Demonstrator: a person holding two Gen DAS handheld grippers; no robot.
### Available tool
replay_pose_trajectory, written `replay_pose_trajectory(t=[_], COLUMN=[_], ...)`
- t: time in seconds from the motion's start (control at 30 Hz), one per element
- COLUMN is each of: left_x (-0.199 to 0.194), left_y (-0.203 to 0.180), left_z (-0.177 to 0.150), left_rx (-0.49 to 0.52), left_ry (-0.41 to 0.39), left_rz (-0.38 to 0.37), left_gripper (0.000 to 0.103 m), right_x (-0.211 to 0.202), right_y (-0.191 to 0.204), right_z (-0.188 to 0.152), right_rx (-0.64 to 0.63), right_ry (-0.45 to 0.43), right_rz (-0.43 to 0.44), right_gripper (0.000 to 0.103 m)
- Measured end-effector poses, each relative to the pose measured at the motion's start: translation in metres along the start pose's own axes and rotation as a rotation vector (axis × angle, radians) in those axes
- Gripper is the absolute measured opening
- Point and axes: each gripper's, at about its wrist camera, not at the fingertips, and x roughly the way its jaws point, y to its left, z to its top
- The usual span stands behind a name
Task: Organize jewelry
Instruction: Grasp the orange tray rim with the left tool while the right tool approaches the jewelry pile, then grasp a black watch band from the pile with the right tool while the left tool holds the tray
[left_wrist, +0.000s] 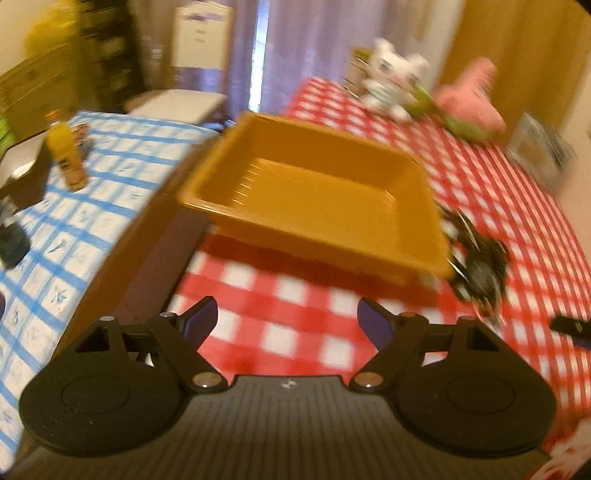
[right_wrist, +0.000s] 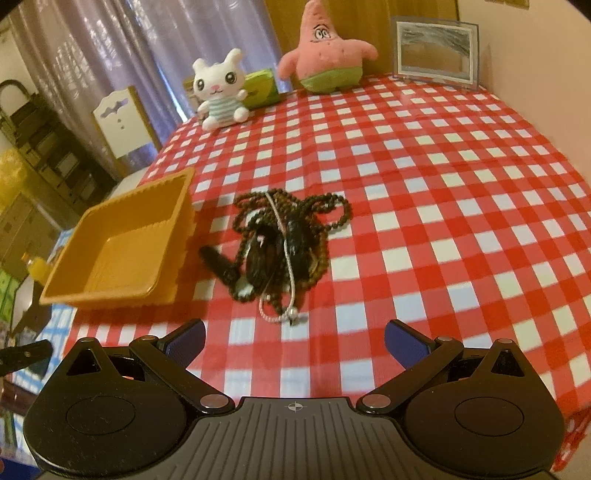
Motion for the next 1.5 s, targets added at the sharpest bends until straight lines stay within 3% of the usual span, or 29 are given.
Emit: replay_pose_trajectory(t=[0.2, 0.43, 0.73, 0.97, 1.13, 1.33, 1.43, 1.5], left_x=[0.025, 0.056, 0.101, 0.123, 0.128, 0.125, 0.122, 0.119], left_y=[0.056, 0.073, 0.089, 0.081, 0.076, 0.074, 0.076, 0.079], left_z=[0.017, 0.039, 0.051, 0.052, 0.052, 0.055, 0.059, 0.061], left_rx=[-0.191, -0.099, -0.185, -0.186, -0.174, -0.147, -0.136, -0.120], left_ry=[-0.075, -0.145, -0.179, -0.196, -0.212, -0.228, -0.235, -0.245], left_rz=[-0.009, 0.036, -0.066, -0.060, -0.043, -0.032, -0.032, -0.034], left_gripper=[0.077, 0.075, 0.068, 0.060, 0.051, 0.031, 0.014, 0.010], right_x=[0.027, 0.055, 0.080, 0.088, 0.090, 0.091, 0.090, 0.089], right_y=[0.004, 0.013, 0.022, 0.024, 0.024, 0.025, 0.028, 0.031], right_z=[0.012, 0.026, 0.039, 0.042, 0.043, 0.044, 0.045, 0.045], right_rx=[0.011, 0.017, 0.022, 0.029, 0.033, 0.020, 0.010, -0.006], right_ry=[-0.024, -0.015, 0.002, 0.019, 0.027, 0.025, 0.014, 0.003], right_rz=[-0.018, -0.053, -0.094, -0.120, -0.127, -0.126, -0.117, -0.103], right_gripper=[0.103, 0.103, 0.103, 0.103, 0.103, 0.103, 0.103, 0.103])
